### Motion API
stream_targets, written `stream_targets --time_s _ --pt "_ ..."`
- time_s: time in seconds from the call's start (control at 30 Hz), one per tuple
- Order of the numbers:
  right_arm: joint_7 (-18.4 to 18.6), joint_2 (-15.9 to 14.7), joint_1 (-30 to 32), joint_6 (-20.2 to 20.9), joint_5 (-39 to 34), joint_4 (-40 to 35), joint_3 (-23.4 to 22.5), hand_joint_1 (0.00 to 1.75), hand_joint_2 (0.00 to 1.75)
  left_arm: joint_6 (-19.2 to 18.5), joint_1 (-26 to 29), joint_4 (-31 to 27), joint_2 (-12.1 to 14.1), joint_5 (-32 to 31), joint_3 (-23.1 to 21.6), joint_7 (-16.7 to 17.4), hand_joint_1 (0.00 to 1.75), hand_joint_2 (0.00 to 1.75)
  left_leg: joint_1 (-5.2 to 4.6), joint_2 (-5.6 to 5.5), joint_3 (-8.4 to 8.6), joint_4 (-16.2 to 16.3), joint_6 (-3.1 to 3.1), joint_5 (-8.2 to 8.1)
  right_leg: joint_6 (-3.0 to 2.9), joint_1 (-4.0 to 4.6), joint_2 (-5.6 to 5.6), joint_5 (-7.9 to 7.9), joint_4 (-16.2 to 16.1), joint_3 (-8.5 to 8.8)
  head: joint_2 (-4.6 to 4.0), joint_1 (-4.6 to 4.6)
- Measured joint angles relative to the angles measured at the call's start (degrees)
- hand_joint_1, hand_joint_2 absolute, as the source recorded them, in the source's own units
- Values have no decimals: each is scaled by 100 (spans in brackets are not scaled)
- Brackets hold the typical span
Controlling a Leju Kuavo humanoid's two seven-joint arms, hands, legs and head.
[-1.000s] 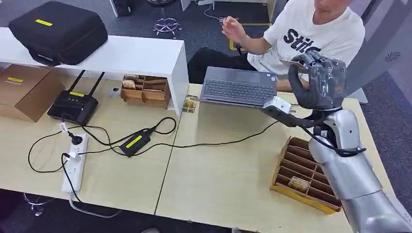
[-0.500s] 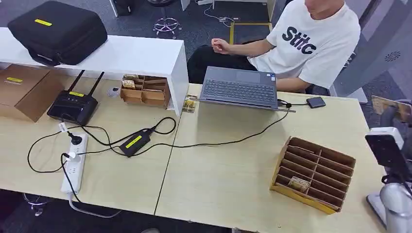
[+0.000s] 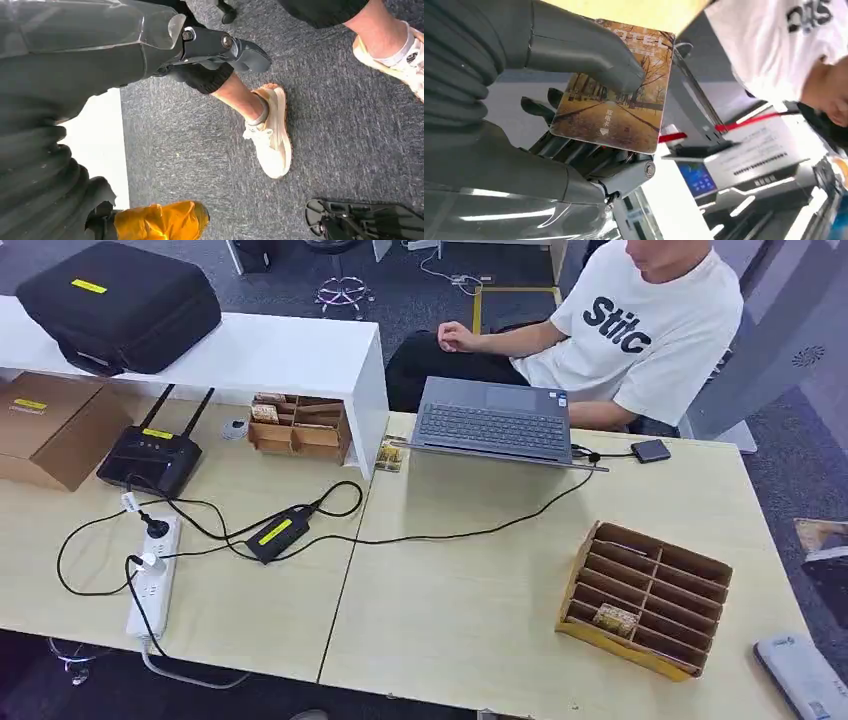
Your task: Pass the card to the sensor for recognition and then transmit it.
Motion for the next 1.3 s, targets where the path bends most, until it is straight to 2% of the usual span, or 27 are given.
stream_targets --time_s 0.4,0.5,0.67,0.77,0.9,1.07,1.3 --pt "374 -398 321 265 229 444 -239 175 175 15 3 0 2 68 129 -15 0 175 -1 1 1 0 1 -1 2 -1 1 -1 0 -1 0 -2" --pt "405 -481 423 501 218 514 -317 175 175 15 4 0 7 85 160 -15 0 175 -1 1 0 0 4 -3 4 -1 1 -3 0 -1 0 -2" --pt "426 -590 521 647 181 595 -400 175 175 15 5 0 15 90 214 -15 0 175 -1 3 2 0 4 -3 5 -1 3 -4 0 0 0 0" --pt "556 -652 590 879 186 632 -435 175 175 15 6 0 17 101 238 -15 0 175 -1 3 3 0 4 -3 6 -1 2 -4 -1 -1 0 -4" --pt "1017 -897 752 1406 490 803 -496 175 175 17 21 0 33 103 262 -15 0 175 -3 2 0 0 7 -5 7 -3 0 -4 -1 0 0 0" --pt "1185 -1160 843 2004 555 1047 -505 175 175 17 20 0 61 101 297 -15 0 175 -5 6 1 0 10 -8 7 -4 5 -4 -1 0 0 -2" --pt "1373 -1414 818 2273 575 1366 -274 175 175 13 18 0 76 68 308 -15 0 175 -4 7 1 0 10 -7 7 -3 5 -4 0 1 0 -2"
